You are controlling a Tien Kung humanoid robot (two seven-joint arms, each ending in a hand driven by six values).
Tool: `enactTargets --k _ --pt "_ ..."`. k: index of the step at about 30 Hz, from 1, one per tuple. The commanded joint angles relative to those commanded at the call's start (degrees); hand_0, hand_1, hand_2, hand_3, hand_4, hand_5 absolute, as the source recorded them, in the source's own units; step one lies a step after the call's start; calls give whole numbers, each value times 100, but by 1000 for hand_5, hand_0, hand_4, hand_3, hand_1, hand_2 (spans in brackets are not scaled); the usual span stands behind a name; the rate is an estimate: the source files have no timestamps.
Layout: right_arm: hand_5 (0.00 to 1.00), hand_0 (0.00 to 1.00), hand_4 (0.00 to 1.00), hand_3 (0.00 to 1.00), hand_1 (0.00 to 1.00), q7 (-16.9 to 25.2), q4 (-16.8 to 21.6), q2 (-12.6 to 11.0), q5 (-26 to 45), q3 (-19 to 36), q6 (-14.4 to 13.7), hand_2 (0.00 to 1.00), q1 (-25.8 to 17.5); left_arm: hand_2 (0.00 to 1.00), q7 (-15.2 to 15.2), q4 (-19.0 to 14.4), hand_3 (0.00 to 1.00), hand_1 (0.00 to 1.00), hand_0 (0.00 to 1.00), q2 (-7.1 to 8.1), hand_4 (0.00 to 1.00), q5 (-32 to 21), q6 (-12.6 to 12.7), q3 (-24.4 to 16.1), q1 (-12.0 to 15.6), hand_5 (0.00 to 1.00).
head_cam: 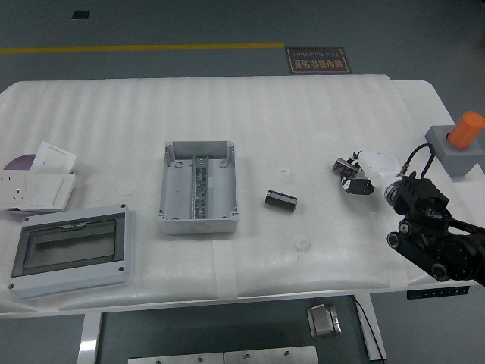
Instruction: Pick up the battery,place it into the box
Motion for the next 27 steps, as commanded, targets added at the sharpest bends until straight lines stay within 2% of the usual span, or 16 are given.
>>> enactTargets --k 4,5,10,11,16,17,18,23,27 --pt "436 693 518 679 607 -4 33 9 -8 18 -32 481 -13 561 0 1 593 702 690 -3 613 -7 0 8 2 414" --pt "77 679 354 657 594 -6 47 10 -15 28 -41 455 -17 563 0 2 593 702 690 -4 618 -11 0 11 3 423" --pt "77 679 354 657 594 -43 304 -10 -164 173 -70 455 -55 563 0 3 593 702 690 -9 618 -23 1 26 5 423" --pt "17 671 309 623 590 -58 391 -20 -211 212 -69 409 -60 564 0 3 595 702 690 -10 620 -26 1 30 6 427" --pt "17 671 309 623 590 -214 975 -47 -629 425 -19 409 -61 564 2 7 595 702 690 -15 620 -51 2 58 13 427" --pt "9 665 253 626 586 -251 1089 -41 -717 452 -1 388 -56 565 2 8 597 702 690 -14 623 -54 2 61 13 433" --pt "9 665 253 626 586 -292 1227 -29 -816 474 21 388 -52 565 2 8 597 702 690 -13 623 -53 2 61 12 433" --pt "12 667 259 628 587 -415 1864 85 -1084 418 77 388 -25 565 1 10 597 702 690 -10 625 -60 5 66 5 443" --pt "12 667 259 628 587 -404 2354 283 -1066 159 51 388 24 565 5 11 597 702 690 -11 625 -74 4 88 10 443"
